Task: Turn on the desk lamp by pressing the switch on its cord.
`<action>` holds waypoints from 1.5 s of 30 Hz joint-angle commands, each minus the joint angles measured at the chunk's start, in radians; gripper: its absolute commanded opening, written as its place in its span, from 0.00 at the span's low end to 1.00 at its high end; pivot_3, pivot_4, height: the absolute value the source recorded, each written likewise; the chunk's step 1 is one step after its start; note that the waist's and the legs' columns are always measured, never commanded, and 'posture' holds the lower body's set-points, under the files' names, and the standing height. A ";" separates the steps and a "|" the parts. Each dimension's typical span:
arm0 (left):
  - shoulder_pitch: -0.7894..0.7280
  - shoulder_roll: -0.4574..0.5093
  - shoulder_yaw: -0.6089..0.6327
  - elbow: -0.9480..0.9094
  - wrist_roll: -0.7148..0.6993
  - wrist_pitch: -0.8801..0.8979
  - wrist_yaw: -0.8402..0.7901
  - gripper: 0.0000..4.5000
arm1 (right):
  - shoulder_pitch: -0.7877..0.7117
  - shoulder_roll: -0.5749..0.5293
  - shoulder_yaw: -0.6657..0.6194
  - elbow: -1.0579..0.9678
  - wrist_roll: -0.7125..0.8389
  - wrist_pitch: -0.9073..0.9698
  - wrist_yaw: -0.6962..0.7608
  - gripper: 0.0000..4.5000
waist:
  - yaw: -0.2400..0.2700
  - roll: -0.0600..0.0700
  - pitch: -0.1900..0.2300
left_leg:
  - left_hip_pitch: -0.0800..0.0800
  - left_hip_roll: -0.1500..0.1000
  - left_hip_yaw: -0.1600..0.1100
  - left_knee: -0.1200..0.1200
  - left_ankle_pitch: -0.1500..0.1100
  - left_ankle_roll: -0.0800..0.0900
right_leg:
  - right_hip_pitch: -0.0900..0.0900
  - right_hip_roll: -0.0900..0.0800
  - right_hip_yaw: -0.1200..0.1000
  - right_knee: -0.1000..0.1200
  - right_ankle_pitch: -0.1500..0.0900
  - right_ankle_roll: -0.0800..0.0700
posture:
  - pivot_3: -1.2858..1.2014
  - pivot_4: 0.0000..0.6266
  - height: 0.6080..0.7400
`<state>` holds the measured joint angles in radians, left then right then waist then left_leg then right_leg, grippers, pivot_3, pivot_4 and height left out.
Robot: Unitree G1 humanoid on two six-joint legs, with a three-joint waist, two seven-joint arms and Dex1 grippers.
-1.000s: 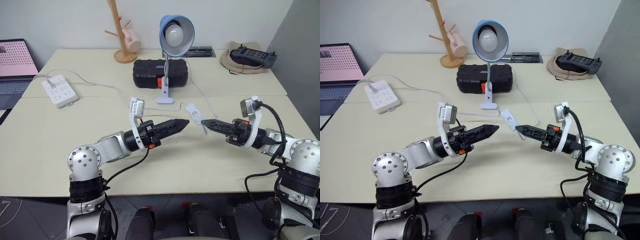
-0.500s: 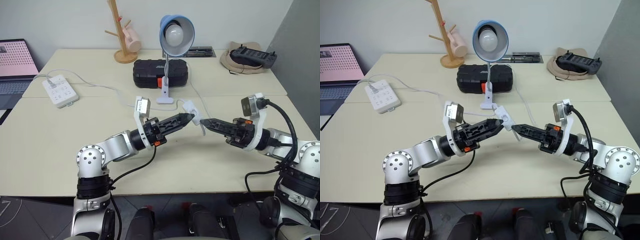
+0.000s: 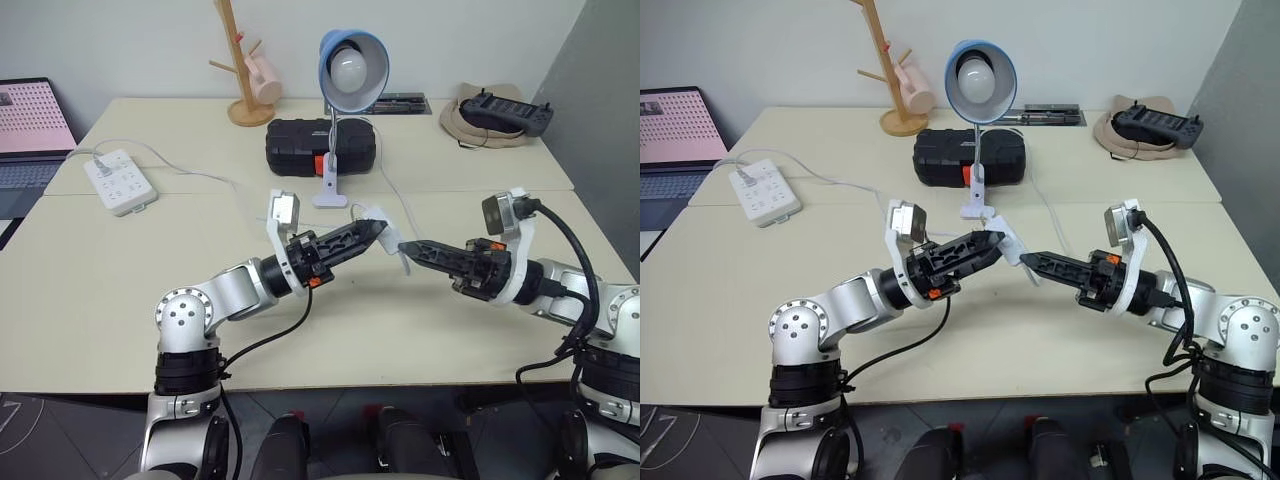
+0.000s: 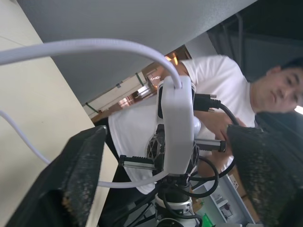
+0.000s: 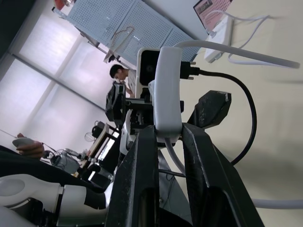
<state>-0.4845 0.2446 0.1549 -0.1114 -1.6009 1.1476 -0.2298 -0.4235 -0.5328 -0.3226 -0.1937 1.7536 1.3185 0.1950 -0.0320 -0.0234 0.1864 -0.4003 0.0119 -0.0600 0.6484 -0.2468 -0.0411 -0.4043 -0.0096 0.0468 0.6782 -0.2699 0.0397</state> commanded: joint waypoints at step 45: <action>0.062 -0.027 -0.060 -0.040 -0.371 -0.115 0.232 0.27 | 0.096 -0.197 0.155 -0.112 0.070 -0.236 0.089 0.08 | 0.003 -0.001 0.000 | -0.001 0.000 0.000 -0.002 0.000 0.000 | 0.000 0.000 0.000 -0.005 0.000 0.001 | 0.52 0.24 1.00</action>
<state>-0.4238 0.2259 0.0811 -0.1145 -1.9419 1.0589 0.0077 -0.3317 -0.7081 -0.1645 -0.2728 1.8264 1.0824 0.2782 -0.0289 -0.0241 0.1868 -0.4015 0.0125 -0.0601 0.6462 -0.2469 -0.0411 -0.4044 -0.0091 0.0471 0.6731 -0.2703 0.0407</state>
